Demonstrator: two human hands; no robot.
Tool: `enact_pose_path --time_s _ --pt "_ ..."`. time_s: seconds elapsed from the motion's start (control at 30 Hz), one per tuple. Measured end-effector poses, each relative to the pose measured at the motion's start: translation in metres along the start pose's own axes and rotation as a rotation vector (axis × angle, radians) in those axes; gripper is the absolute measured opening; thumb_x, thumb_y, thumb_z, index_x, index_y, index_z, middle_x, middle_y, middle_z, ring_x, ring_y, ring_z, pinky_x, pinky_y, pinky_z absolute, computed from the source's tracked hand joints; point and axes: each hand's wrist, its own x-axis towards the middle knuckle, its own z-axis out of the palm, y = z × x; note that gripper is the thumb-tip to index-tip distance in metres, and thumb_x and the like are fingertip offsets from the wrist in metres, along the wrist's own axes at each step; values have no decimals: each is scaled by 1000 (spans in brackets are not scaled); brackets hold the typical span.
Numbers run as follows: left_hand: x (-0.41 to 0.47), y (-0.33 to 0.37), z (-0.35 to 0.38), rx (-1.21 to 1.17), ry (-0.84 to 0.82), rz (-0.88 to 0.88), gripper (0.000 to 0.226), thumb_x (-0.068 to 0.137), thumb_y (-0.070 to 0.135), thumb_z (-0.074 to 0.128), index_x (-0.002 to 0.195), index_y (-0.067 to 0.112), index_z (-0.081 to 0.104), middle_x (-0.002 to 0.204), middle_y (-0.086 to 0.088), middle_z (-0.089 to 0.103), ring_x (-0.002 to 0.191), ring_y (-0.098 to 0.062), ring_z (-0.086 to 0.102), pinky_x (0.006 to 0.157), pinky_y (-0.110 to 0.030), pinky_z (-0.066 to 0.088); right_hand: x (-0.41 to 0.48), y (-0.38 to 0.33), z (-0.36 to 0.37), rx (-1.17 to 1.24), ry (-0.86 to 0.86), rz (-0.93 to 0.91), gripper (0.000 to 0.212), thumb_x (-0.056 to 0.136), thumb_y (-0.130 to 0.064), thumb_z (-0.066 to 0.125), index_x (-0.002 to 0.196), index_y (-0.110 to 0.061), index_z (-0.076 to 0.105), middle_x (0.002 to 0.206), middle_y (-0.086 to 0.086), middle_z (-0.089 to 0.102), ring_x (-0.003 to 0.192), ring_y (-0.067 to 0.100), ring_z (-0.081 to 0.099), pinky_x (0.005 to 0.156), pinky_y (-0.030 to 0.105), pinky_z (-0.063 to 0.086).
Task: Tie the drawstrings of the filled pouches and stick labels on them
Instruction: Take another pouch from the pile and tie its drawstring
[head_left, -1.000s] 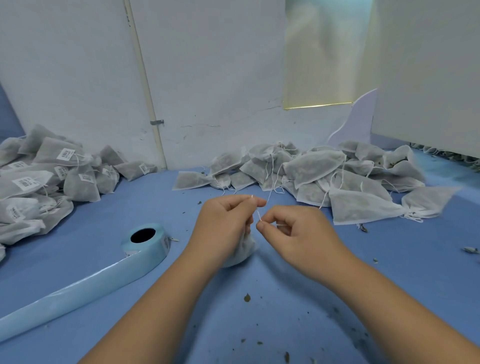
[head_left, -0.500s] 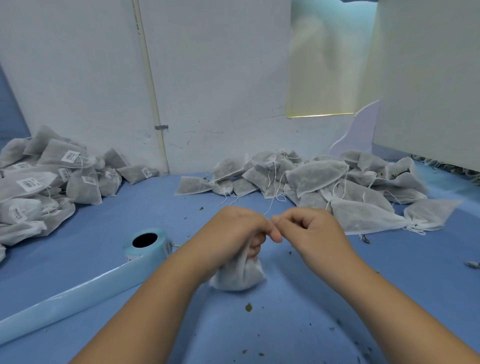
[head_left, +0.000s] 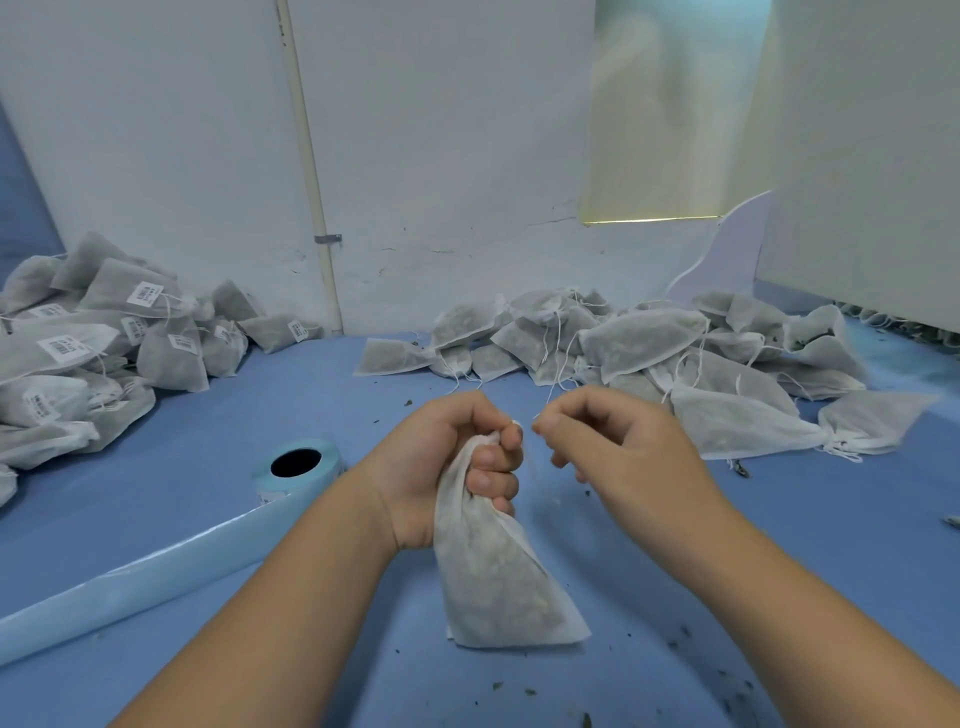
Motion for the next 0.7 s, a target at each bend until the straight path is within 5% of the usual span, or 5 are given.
enact_pose_path --time_s 0.17,0.7 --pt "1 -1 -1 34 -39 -17 10 65 18 59 57 12 57 49 5 34 38 -10 33 49 -23 39 -1 1 4 -19 -28 71 14 82 -20 64 69 -20 70 70 3 66 65 11 56 57 21 44" --pt "-1 -1 1 320 -17 21 22 81 22 56 62 14 63 55 4 39 45 -8 38 56 -24 42 3 2 -7 -48 -164 219 19 76 -20 65 58 -28 66 58 -6 62 55 4 54 59 21 46"
